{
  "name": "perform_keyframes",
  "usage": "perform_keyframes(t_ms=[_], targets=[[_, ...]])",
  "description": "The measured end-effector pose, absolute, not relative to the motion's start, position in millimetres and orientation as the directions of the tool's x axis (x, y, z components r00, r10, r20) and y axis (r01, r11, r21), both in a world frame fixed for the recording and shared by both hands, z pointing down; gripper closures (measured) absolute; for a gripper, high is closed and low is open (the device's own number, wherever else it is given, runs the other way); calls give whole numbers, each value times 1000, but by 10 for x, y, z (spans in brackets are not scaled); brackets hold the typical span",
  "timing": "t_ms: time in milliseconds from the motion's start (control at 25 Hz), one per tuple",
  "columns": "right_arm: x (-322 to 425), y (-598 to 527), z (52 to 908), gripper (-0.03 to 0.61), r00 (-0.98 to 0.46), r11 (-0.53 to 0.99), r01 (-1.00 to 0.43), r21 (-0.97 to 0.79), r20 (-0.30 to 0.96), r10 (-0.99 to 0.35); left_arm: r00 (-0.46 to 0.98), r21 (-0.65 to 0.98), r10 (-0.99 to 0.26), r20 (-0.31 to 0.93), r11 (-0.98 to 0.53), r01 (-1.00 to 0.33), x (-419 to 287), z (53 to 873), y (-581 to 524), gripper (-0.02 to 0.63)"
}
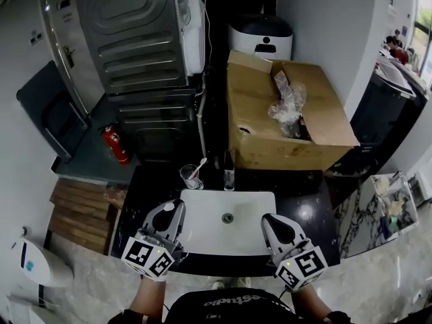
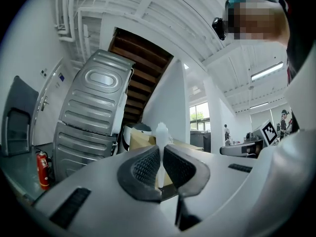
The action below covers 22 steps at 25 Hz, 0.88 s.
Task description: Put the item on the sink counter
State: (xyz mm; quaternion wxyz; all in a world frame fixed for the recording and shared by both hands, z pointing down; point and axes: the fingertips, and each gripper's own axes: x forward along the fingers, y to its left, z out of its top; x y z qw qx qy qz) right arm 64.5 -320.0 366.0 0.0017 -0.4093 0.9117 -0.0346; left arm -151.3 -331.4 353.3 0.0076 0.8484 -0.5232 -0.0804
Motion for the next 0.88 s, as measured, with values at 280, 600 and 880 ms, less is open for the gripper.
perform_keyframes(t_ms=[280, 600, 880], targets=[[744, -3407, 3840, 535, -664, 660, -747, -79, 67, -744, 408, 87, -906, -111, -417, -905, -1551, 3615, -3579, 586], [632, -3660, 3989, 535, -677, 673, -735, -80, 113, -727, 341, 2, -939, -40, -342, -940, -1860, 3930, -4040, 586], [492, -3902, 4117, 535, -683, 681, -728, -79, 153, -714, 313, -108, -949, 35, -315, -943, -2104, 4172, -4638, 586]])
